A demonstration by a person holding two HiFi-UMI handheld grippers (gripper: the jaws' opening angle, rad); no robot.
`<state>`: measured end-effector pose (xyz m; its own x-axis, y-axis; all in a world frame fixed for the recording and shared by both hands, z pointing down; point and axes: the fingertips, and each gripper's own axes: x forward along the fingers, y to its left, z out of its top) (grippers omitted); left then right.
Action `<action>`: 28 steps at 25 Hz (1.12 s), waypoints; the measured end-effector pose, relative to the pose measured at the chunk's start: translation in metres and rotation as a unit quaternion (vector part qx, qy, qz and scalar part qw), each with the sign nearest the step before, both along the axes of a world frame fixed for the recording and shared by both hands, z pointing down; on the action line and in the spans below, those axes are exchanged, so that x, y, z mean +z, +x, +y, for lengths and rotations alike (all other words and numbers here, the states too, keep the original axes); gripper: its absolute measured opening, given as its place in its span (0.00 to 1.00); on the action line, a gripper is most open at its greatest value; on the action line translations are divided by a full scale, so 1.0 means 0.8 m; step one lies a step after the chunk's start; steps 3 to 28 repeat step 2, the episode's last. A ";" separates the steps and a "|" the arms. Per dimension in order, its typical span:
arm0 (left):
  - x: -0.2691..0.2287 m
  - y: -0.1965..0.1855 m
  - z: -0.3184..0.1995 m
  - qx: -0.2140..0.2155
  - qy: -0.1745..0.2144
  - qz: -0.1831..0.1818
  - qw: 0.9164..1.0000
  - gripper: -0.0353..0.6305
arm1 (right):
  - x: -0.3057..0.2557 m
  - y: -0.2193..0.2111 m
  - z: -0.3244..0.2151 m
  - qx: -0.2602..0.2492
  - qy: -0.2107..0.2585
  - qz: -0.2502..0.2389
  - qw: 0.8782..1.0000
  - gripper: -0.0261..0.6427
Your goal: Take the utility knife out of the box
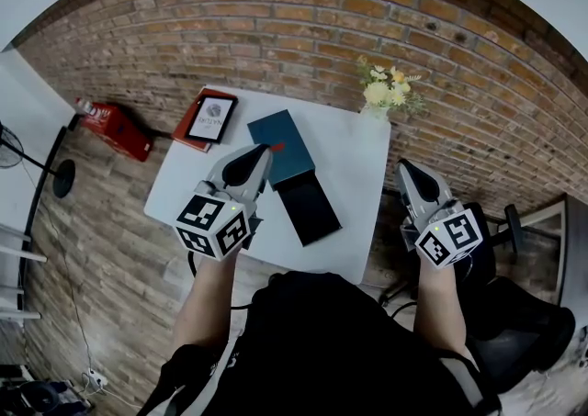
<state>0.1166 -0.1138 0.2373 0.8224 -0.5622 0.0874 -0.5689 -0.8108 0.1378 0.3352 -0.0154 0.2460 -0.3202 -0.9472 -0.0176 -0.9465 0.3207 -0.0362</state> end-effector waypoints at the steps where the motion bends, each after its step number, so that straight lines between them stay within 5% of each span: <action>1: -0.002 -0.001 -0.001 0.000 0.001 0.001 1.000 0.08 | -0.001 0.001 0.000 0.001 0.001 0.000 1.000 0.04; 28: -0.003 -0.001 -0.001 0.000 0.002 0.002 1.000 0.08 | -0.003 0.002 -0.001 0.002 0.002 0.001 1.000 0.04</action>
